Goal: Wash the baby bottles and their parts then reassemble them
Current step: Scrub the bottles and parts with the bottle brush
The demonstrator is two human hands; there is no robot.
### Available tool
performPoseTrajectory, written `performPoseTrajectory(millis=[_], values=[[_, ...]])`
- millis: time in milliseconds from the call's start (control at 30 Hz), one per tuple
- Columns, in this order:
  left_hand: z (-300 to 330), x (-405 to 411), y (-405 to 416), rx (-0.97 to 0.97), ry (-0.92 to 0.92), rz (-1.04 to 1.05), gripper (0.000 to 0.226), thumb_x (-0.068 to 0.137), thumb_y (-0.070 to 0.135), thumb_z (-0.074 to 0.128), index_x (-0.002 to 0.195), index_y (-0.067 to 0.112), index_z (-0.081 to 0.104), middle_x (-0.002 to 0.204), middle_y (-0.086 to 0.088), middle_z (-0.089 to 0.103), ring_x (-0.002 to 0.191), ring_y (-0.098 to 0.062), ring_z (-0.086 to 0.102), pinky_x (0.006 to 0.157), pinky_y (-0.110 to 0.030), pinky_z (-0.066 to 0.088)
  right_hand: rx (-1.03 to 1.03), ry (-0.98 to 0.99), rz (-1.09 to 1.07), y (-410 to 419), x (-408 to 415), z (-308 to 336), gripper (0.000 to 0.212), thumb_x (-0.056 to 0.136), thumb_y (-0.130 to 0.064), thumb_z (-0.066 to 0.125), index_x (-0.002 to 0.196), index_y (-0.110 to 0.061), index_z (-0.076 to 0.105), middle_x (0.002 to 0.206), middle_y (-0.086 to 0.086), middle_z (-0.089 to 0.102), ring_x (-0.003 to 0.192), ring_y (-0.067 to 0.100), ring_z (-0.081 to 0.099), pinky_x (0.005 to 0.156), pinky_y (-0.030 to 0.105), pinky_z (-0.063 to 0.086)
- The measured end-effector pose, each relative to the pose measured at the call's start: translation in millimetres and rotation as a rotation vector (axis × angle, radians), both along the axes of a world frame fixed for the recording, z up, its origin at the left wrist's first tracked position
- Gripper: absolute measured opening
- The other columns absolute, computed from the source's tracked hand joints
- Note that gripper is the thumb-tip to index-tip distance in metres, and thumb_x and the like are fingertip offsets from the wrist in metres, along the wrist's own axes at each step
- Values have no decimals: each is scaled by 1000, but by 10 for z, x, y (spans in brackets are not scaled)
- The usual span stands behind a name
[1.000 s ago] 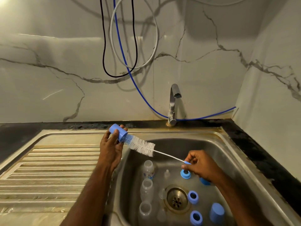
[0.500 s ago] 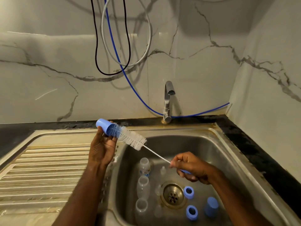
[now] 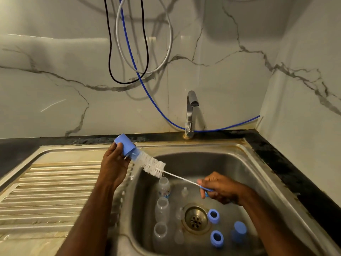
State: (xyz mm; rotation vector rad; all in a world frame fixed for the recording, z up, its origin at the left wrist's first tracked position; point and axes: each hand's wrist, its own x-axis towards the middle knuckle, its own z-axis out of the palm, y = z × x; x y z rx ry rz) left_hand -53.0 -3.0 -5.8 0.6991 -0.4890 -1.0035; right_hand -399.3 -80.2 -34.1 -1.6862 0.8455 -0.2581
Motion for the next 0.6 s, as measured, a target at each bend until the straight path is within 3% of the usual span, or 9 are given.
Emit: performPoseTrajectory(millis=[100,167,233,333,433,533,600], values=[[4,-11,9,-43,217,-75,30,106,28,43,124,8,56,98,-9,72,88,-18,73,79,-33,62,46,-97,-42,42,-31,24,29,93,-35,71,93,-6,71,57,5,52,38,9,33,36,19,25],[11,-22,-18,-70,273,-29,29,105,27,45,124,8,57,100,-9,70,90,-18,73,83,-34,62,-40,-222,-180,43,31,-1,23,82,-11,81,92,1,64,62,15,61,35,10,43,35,18,32],[9,-53,-47,-78,295,9,30,103,26,51,126,8,56,105,-11,69,93,-19,72,84,-35,62,-108,-296,-295,5,91,-45,23,80,-6,82,86,5,63,65,18,66,37,13,51,37,21,39],[-28,-130,-90,-78,375,-5,37,102,30,54,132,7,53,112,-13,70,101,-24,72,92,-39,60,-134,-274,-265,-39,146,-101,21,88,-15,74,83,3,66,66,17,68,40,16,52,41,23,42],[-51,-156,-145,-68,382,34,39,105,29,49,136,6,51,122,-14,68,107,-24,71,104,-41,52,-89,-155,-107,-33,163,-130,24,97,-29,65,86,-10,73,57,7,58,41,11,39,41,21,32],[-54,-127,-162,-13,263,128,52,101,26,55,147,4,44,133,-16,59,125,-28,60,98,-41,54,43,-108,44,-15,115,-123,38,96,-51,61,93,-15,74,58,0,51,42,10,33,40,21,29],[-74,-88,-148,23,72,227,53,96,20,61,145,6,46,133,-17,60,123,-29,62,94,-42,57,20,-116,19,5,114,-104,39,91,-56,65,90,-17,73,56,1,52,39,9,34,39,20,29]])
